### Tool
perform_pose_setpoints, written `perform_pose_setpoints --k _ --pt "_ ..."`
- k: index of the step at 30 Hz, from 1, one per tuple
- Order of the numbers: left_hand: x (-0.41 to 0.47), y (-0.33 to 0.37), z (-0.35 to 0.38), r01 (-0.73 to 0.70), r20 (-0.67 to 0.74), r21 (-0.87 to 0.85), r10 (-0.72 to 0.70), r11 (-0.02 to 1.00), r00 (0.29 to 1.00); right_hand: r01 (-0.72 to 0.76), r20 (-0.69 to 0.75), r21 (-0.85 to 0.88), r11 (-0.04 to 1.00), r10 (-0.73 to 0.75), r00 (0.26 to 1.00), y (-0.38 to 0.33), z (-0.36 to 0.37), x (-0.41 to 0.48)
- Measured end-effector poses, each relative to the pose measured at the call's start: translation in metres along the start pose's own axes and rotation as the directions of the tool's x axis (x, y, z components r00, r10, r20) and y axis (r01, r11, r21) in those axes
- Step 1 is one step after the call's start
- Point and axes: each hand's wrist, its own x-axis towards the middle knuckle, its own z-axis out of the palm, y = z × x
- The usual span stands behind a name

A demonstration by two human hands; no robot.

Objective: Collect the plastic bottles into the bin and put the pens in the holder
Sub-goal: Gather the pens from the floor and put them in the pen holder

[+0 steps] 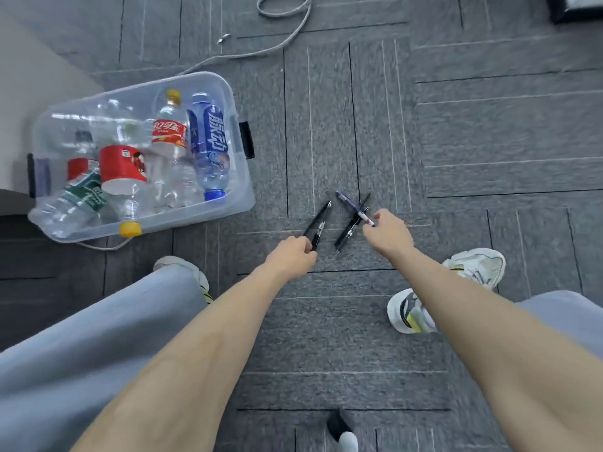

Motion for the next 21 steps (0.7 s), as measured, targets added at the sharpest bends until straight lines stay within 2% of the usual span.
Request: perform_pose_setpoints --k 4,8,10,13,16,18,21 --pt "0.024 -0.011 0.022 0.002 0.048 -0.047 0.000 0.999 0.999 0.066 -0.097 -0.121 0.990 -0.078 0.992 -0.023 0.024 0.057" --pt "0.029 -0.027 0.035 0.020 0.082 -0.072 -0.014 0.997 0.997 0.141 -0.100 -0.294 0.945 -0.178 0.979 -0.033 0.054 0.084" --pt "0.030 -0.031 0.038 0.051 0.084 -0.100 -0.043 0.994 0.996 0.153 -0.143 -0.316 0.936 -0.207 0.968 -0.029 0.060 0.090" --pt "0.031 -0.030 0.034 0.067 0.038 -0.157 -0.062 0.985 0.997 0.207 -0.248 -0.142 0.968 -0.238 0.939 -0.023 0.053 0.091" --pt "0.029 -0.024 0.032 0.042 -0.023 -0.191 -0.047 0.981 0.999 0.179 -0.317 0.059 0.982 -0.152 0.936 -0.014 0.035 0.078" --pt "0.024 -0.021 0.033 0.028 -0.033 -0.182 -0.034 0.983 0.999 0.071 -0.303 0.147 0.987 -0.023 0.953 -0.003 0.026 0.070" --pt "0.016 -0.019 0.037 0.020 -0.027 -0.150 -0.024 0.988 0.999 -0.166 -0.139 0.263 0.950 0.208 0.968 0.015 0.023 0.062"
